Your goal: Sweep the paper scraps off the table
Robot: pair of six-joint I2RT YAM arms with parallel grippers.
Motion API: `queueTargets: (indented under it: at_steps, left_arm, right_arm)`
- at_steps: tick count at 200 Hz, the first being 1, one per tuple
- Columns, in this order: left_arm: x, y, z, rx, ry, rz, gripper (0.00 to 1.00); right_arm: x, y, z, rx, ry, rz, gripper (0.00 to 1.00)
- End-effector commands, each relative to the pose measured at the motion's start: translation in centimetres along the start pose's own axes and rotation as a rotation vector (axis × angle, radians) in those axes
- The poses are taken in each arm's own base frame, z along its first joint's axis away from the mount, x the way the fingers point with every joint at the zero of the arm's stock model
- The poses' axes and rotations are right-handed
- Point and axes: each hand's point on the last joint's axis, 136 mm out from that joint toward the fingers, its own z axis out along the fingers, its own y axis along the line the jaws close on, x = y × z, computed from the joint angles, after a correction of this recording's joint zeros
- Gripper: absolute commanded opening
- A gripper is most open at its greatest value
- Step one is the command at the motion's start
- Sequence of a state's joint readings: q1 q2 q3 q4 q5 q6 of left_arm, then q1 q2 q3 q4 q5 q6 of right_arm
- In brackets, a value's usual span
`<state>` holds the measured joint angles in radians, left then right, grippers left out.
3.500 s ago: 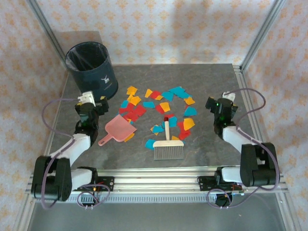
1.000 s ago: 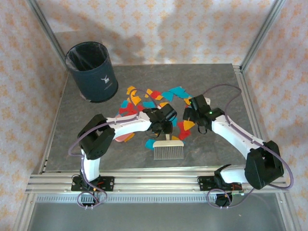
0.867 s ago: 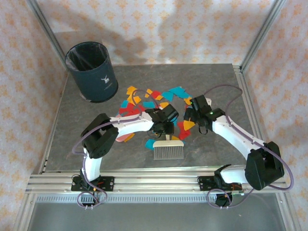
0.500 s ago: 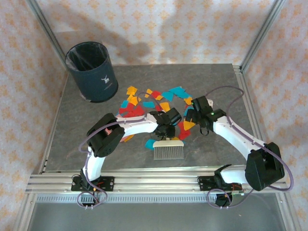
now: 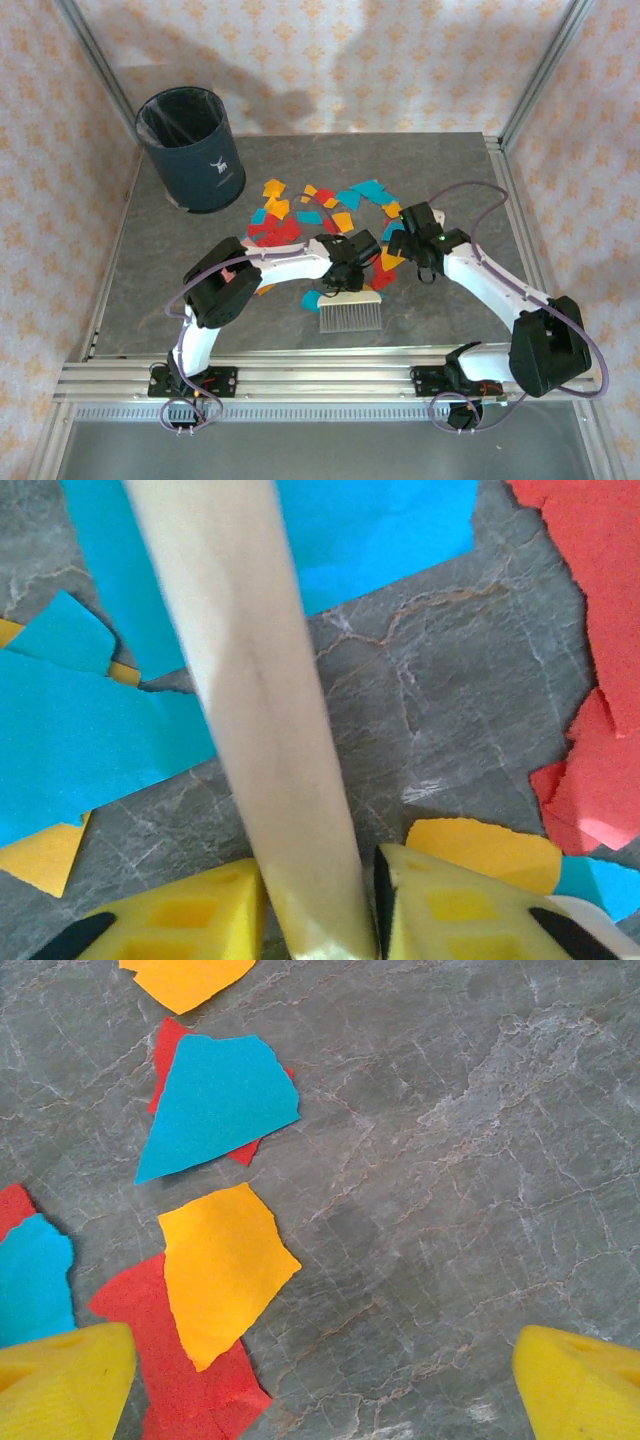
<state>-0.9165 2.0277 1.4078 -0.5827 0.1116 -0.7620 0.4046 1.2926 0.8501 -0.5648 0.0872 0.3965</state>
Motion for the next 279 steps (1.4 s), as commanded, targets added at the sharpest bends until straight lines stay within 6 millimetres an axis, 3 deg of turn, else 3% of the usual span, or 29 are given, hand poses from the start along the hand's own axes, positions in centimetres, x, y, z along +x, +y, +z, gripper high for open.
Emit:
queueTargets:
  at_steps: [1,14,61,110,145,152,192,224,279]
  left_arm:
    - [0.7,0.5,0.7,-0.048,0.018,0.010,0.27]
    - [0.4,0.4,0.4,-0.043,0.009,0.012,0.22]
    - [-1.0,-0.8,-1.6,-0.001,-0.041,0.074,0.21]
    - [-3.9,-1.5,-6.4,0.024,-0.156,0.245,0.21]
    - [-6.0,-0.3,-9.1,0.055,-0.210,0.345,0.21]
    - [-6.5,0.0,-9.5,0.063,-0.220,0.359,0.21]
    - [-8.9,1.3,-11.6,0.117,-0.311,0.500,0.21]
    - [-9.9,1.1,-13.6,0.207,-0.442,0.607,0.22]
    - [-10.0,0.5,-15.2,0.276,-0.560,0.690,0.22]
  right_arm:
    - [-0.1,-1.0,-0.2,0.032,-0.014,0.004,0.97]
    - [-0.1,-1.0,-0.2,0.032,-0.014,0.007,0.97]
    - [-0.2,-1.0,-0.3,0.024,-0.017,0.031,0.97]
    - [-0.6,-0.5,-0.9,-0.065,-0.017,0.092,0.97]
    - [-0.8,-0.1,-1.3,-0.133,-0.016,0.135,0.97]
    - [-1.3,0.2,-2.2,-0.169,-0.040,0.143,0.97]
    - [-2.1,2.8,-3.7,-0.347,-0.079,0.133,0.97]
    - [-2.7,6.5,-6.1,-0.601,-0.124,0.077,0.95]
    - [-3.2,11.2,-10.3,-0.923,-0.103,0.007,0.90]
